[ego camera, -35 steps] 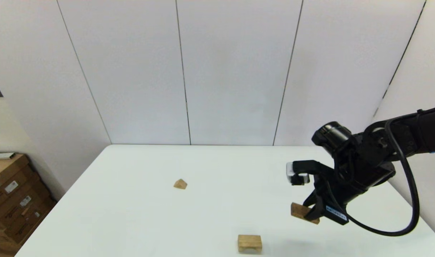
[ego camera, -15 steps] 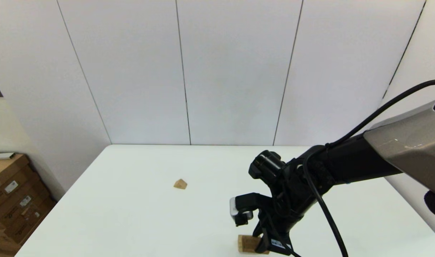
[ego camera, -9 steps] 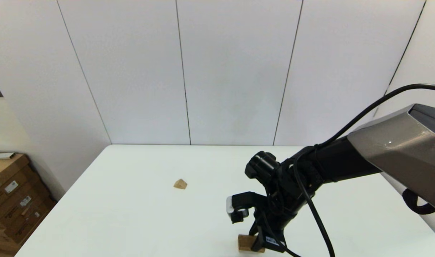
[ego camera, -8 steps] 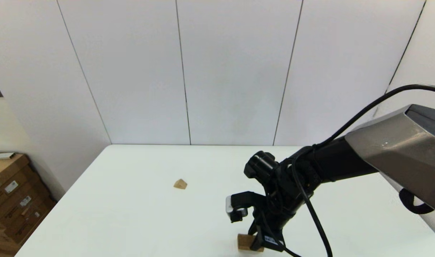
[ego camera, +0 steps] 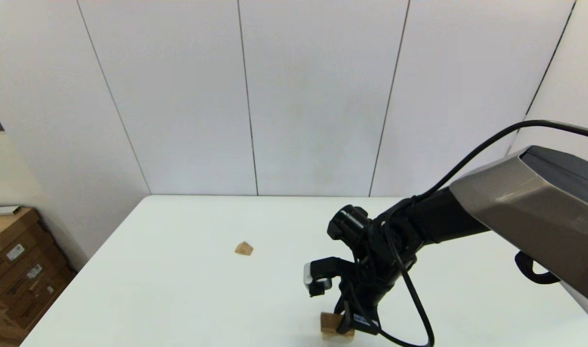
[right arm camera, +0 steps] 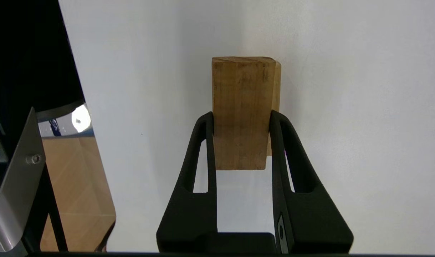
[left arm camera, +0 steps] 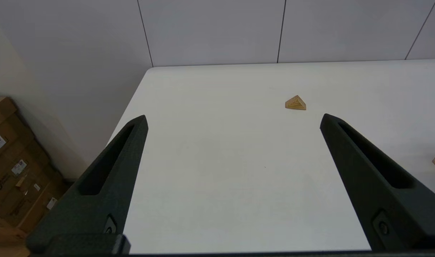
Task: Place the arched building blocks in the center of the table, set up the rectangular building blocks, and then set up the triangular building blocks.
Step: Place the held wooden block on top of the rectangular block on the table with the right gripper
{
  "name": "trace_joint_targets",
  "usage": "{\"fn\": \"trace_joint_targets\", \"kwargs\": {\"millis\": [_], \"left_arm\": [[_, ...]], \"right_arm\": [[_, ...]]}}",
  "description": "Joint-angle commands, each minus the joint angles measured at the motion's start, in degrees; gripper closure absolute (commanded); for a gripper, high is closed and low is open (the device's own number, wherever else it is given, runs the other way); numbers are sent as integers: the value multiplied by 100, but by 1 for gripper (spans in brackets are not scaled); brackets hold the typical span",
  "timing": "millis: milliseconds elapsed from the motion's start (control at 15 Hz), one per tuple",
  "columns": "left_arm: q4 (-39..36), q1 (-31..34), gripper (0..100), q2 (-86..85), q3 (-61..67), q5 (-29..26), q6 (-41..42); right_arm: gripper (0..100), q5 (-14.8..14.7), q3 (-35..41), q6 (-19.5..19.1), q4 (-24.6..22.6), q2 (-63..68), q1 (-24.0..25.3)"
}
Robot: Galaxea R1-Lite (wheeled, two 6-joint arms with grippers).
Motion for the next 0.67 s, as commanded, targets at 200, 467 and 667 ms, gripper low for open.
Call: {"fn": "trace_joint_targets", "kwargs": {"millis": [200, 467, 667], "left_arm": [[-1, 1, 0, 7, 0, 0, 2], [-1, 1, 0, 7, 0, 0, 2], [-1, 1, 0, 7, 0, 0, 2]], "right_arm": [[100, -335, 16, -60, 10, -19, -56], [100, -308, 25, -60, 10, -10, -4], [100, -308, 60, -51, 10, 7, 58]]}}
